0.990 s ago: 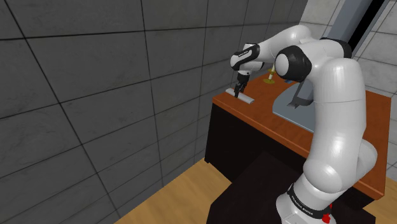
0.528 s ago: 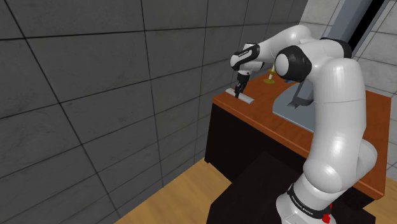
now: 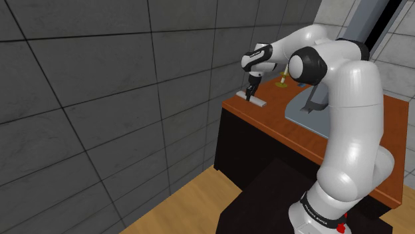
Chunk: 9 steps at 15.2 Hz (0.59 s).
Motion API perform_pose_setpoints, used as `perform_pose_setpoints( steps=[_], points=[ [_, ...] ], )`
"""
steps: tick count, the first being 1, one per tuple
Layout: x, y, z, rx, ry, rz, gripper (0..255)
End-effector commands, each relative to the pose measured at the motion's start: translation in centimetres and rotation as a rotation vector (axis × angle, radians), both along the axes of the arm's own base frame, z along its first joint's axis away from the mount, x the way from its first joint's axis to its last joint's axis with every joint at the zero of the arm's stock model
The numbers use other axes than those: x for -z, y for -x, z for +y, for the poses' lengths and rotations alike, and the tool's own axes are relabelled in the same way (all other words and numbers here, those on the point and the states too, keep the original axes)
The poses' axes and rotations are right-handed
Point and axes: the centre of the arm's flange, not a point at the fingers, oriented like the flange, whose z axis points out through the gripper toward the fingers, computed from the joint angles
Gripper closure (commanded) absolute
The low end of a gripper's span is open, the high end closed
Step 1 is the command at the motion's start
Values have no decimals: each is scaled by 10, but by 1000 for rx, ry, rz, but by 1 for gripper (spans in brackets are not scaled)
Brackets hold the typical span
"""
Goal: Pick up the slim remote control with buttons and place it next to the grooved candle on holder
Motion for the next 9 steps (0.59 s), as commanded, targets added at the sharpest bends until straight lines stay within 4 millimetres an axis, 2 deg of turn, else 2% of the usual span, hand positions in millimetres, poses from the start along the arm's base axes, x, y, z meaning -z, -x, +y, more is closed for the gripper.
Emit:
perform_pose_setpoints(
  steps=[1, 9],
  points=[
    [-10, 0, 0, 0, 0, 0, 255],
    [-52, 0, 0, 0, 0, 0, 255]
  ],
)
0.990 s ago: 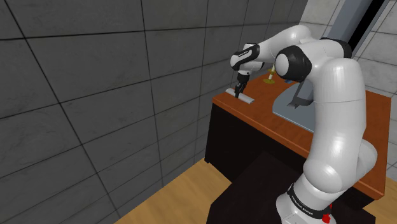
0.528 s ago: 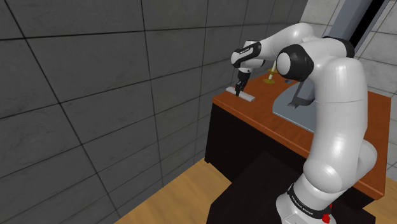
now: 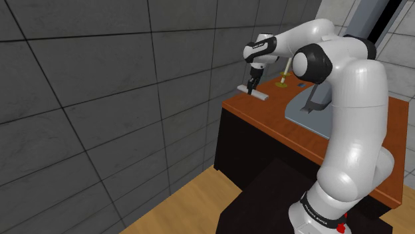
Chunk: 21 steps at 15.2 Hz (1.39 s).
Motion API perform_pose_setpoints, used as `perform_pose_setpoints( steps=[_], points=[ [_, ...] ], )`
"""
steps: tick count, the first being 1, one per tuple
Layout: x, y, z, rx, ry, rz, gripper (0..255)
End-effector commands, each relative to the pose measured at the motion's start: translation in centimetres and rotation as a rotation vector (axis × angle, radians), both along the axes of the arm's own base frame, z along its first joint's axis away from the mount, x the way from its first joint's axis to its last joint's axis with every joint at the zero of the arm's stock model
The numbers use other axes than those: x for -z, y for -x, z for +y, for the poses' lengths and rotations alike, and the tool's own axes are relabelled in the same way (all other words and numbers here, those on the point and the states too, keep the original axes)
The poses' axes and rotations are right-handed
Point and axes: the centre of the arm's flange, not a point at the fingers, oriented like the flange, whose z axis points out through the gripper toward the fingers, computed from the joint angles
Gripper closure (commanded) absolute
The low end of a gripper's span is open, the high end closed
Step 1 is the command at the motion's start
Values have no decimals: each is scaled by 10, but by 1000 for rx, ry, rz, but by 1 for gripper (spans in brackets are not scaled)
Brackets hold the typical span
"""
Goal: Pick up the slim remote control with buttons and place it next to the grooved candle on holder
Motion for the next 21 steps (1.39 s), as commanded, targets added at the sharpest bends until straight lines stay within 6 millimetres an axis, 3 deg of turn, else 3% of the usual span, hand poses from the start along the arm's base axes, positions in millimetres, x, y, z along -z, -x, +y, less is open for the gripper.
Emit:
perform_pose_setpoints(
  steps=[1, 21],
  points=[
    [-10, 0, 1, 0, 0, 0, 255],
    [-116, 0, 1, 0, 0, 0, 255]
  ],
)
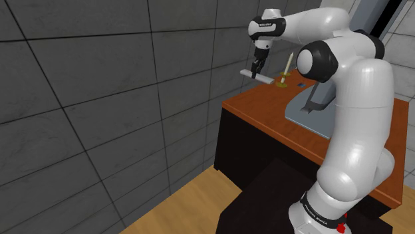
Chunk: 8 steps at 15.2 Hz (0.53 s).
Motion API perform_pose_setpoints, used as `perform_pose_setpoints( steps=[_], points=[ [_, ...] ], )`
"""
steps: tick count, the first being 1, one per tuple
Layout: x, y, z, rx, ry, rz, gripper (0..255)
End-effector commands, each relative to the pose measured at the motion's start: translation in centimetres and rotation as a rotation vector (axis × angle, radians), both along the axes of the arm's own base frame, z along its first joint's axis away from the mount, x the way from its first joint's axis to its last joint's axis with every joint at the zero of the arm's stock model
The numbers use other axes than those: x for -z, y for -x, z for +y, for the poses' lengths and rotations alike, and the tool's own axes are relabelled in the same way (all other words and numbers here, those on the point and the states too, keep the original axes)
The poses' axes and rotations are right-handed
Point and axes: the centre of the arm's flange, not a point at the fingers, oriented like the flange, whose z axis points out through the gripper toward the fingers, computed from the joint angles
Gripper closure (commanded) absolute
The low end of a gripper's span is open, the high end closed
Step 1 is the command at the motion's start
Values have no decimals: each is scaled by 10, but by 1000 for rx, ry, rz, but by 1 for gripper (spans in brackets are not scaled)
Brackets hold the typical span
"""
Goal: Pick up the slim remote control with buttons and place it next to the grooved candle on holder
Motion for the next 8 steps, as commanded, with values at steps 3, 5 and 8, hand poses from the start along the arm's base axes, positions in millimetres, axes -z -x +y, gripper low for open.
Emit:
perform_pose_setpoints(
  steps=[3, 5, 8],
  points=[
    [-22, 0, 0, 0, 0, 0, 255],
    [-27, 13, -1, 0, 0, 0, 255],
    [-27, 52, -3, 0, 0, 0, 255]
  ],
)
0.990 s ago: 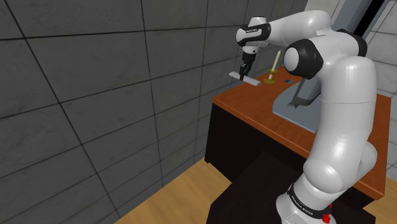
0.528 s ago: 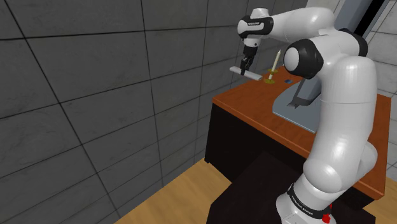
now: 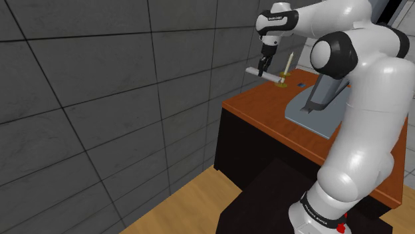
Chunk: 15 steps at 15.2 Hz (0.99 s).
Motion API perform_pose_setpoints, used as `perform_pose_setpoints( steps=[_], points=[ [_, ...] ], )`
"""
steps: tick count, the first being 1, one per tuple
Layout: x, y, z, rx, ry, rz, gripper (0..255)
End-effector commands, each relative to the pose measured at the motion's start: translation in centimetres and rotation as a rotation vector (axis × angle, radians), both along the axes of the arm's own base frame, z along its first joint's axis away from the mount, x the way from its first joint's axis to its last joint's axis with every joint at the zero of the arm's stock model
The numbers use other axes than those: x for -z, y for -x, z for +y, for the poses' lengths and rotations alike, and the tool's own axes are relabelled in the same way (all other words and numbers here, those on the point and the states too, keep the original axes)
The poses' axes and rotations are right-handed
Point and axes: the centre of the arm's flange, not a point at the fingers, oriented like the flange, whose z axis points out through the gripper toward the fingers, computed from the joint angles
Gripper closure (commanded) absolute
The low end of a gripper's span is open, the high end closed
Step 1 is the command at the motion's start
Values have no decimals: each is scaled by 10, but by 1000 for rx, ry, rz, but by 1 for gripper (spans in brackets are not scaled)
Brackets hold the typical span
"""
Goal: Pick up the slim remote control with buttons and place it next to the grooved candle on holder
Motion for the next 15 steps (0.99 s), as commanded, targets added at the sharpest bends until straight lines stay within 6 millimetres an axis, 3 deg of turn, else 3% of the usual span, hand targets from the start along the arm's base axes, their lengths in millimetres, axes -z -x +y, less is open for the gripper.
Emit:
perform_pose_setpoints(
  steps=[1, 15],
  points=[
    [0, 25, -6, 0, 0, 0, 255],
    [0, 210, -14, 0, 0, 0, 255]
  ],
)
